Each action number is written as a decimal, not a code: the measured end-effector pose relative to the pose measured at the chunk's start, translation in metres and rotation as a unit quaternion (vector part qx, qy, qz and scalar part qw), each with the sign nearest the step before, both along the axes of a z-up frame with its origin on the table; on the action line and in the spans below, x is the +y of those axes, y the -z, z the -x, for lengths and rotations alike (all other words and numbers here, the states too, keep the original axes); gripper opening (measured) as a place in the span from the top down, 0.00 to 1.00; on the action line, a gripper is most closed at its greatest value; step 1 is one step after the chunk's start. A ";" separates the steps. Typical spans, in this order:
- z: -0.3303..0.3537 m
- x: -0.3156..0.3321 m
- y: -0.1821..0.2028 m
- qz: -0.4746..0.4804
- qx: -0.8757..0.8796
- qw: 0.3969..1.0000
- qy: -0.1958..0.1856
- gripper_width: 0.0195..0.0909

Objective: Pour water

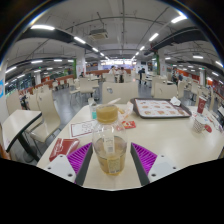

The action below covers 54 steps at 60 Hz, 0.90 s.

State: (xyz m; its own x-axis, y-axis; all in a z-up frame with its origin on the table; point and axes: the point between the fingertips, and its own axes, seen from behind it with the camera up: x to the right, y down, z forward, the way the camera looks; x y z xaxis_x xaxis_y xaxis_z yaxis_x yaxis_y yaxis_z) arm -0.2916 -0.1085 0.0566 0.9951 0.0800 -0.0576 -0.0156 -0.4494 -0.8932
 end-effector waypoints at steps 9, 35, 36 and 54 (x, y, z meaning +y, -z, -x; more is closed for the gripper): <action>0.004 0.016 0.011 -0.020 -0.014 1.000 -0.004 0.58; -0.006 0.024 -0.054 -0.035 0.043 0.998 -0.033 0.75; -0.009 0.026 -0.062 -0.038 0.055 0.997 -0.031 0.75; -0.117 0.088 -0.177 -0.052 0.355 0.933 -0.004 0.75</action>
State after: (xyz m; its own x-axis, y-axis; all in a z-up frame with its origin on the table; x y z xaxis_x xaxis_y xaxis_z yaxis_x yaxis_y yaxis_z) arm -0.1748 -0.0205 0.2340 0.7081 0.1292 -0.6942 -0.6175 -0.3637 -0.6975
